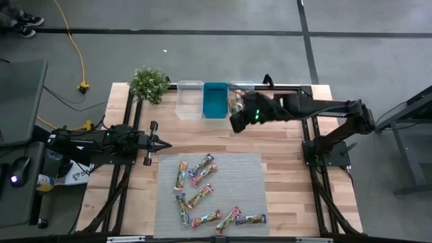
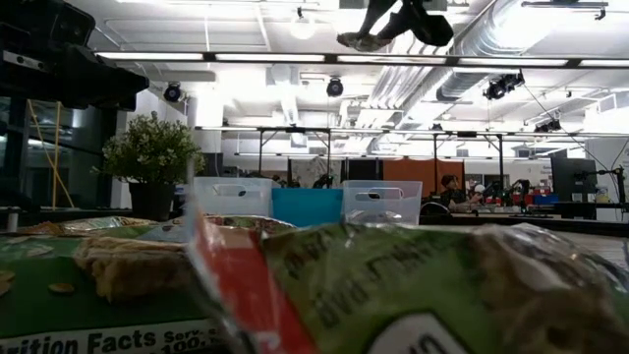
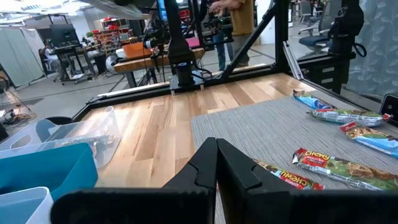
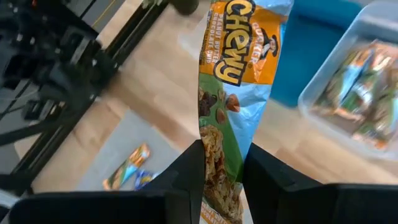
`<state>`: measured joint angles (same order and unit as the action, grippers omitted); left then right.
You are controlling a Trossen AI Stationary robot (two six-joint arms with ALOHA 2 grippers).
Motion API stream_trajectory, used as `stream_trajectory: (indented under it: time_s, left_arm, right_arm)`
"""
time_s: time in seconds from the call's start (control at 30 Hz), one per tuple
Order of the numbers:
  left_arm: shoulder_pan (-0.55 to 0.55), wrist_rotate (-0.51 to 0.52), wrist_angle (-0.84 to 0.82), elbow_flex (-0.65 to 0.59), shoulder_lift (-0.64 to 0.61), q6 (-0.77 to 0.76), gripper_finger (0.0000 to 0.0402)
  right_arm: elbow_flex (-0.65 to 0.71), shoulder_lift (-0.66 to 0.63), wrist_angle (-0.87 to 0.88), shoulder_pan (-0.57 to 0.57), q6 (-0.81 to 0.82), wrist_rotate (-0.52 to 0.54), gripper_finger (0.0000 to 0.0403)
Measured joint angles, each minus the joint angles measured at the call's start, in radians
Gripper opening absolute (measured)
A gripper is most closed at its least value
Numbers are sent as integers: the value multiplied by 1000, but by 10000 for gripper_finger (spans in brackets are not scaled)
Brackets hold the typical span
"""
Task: Pick and place Granola Bars by type
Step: Put the orange granola bar into the right transparent bin
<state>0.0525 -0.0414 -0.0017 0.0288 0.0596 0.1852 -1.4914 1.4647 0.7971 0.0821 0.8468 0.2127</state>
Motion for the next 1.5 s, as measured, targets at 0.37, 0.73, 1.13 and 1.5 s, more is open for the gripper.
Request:
stream_trajectory:
  time_s: [0.37, 0.73, 1.13, 1.5]
  left_arm:
    - [0, 0, 0, 0, 0, 0, 1]
    - [0, 0, 0, 0, 0, 0, 1]
    - [0, 0, 0, 0, 0, 0, 1]
    - [0, 0, 0, 0, 0, 0, 1]
  right_arm:
    - [0, -8, 11, 227, -166, -58, 83]
    - [0, 1, 24, 441, -247, -71, 83]
    - [0, 179, 25, 553, -298, -181, 83]
    - [0, 372, 33, 580, -272, -239, 83]
